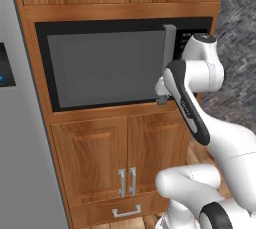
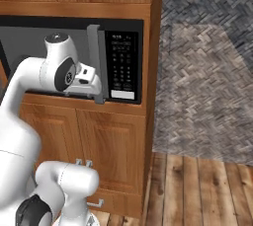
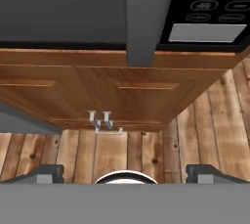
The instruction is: Open the microwave door.
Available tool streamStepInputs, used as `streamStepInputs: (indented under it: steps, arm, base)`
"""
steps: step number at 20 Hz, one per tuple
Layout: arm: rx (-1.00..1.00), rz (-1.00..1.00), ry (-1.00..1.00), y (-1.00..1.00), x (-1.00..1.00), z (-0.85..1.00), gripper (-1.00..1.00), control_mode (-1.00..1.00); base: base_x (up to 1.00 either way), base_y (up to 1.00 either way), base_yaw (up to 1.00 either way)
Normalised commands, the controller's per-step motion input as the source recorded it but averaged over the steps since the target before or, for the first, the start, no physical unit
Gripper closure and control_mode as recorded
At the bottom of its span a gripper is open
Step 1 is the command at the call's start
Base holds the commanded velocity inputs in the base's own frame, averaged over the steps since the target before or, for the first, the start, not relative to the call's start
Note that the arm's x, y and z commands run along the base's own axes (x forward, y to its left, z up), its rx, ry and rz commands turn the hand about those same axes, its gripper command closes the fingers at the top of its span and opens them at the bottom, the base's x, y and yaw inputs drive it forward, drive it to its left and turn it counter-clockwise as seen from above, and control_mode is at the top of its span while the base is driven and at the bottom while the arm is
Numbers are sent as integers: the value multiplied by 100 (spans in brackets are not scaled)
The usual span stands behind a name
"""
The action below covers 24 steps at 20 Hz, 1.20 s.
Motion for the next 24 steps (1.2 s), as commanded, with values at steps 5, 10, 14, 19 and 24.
streamStepInputs:
  steps: [5, 10, 14, 19, 24]
  arm:
    - [2, -3, -29, -12, 24, 19, -100, -100]
    - [0, -4, -12, -28, 79, 0, -100, -100]
    - [0, -5, -9, -4, 97, 0, -100, -100]
    - [0, -5, 0, 3, 85, 3, -100, -100]
    - [0, 0, 0, 1, 64, 0, -100, -100]
  base:
    - [0, 0, 0]
    - [0, 0, 0]
    - [0, 0, 0]
    - [0, 0, 0]
    - [0, 0, 0]
